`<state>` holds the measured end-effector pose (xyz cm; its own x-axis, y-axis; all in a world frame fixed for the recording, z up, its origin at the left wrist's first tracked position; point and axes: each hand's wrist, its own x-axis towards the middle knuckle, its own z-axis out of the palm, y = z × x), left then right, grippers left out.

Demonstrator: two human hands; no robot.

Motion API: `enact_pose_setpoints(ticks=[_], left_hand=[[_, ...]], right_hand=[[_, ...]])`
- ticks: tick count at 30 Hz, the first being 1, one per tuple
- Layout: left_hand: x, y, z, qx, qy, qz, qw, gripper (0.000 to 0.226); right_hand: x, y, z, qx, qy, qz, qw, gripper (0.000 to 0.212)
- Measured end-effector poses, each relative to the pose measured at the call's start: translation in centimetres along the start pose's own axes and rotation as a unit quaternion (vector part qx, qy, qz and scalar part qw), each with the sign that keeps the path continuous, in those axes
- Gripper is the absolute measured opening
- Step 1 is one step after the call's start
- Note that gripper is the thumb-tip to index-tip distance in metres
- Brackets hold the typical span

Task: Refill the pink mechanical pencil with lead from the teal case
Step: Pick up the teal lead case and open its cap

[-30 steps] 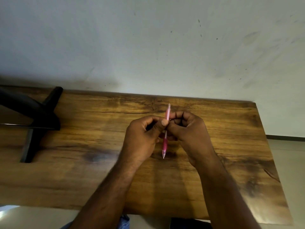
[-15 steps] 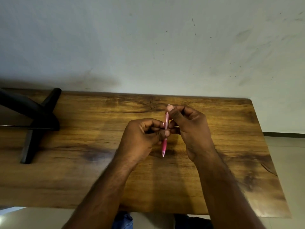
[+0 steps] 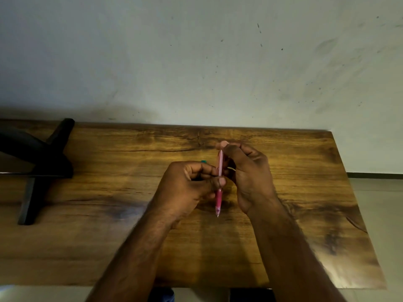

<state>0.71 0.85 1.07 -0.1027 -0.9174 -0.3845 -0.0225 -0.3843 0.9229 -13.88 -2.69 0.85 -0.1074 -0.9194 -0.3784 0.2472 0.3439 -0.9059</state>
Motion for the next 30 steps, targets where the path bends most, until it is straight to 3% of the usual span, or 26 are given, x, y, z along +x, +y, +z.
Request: enact_pose_setpoints(ticks=[5, 8, 10, 12, 15, 21, 30], left_hand=[[-0.2, -0.1, 0.2, 0.026, -0.030, -0.007, 0.999, 0.011], [0.0, -0.1, -0.1, 0.010, -0.002, -0.005, 1.000, 0.011], [0.1, -0.1, -0.3, 0.005, 0.021, -0.003, 1.000, 0.012], [0.3, -0.1, -0.3, 0.009, 0.038, -0.005, 0.999, 0.013], [0.4, -0.2, 0.2, 0.024, 0.049, -0.008, 0.998, 0.015], [0.5, -0.3, 0.2, 0.030, 0.053, -0.011, 0.998, 0.017], [0.8, -0.3, 0.0, 0.031, 0.053, -0.026, 0.998, 0.017]], right_hand=[[0.3, -0.5, -0.8, 0.035, 0.020, 0.014, 0.999, 0.015], [0.8, -0.4, -1.8, -0.082, 0.071, -0.038, 0.993, 0.011], [0.9, 0.1, -2.4, -0.248, 0.095, -0.077, 0.961, 0.011], [0.8, 0.7, -2.6, -0.401, 0.109, -0.086, 0.906, 0.016], [0.8, 1.1, -2.2, -0.514, 0.122, -0.057, 0.847, 0.016], [1.0, 1.6, -1.7, -0.550, 0.137, -0.033, 0.823, 0.020], [1.2, 1.8, -1.9, -0.547, 0.138, -0.035, 0.825, 0.021]])
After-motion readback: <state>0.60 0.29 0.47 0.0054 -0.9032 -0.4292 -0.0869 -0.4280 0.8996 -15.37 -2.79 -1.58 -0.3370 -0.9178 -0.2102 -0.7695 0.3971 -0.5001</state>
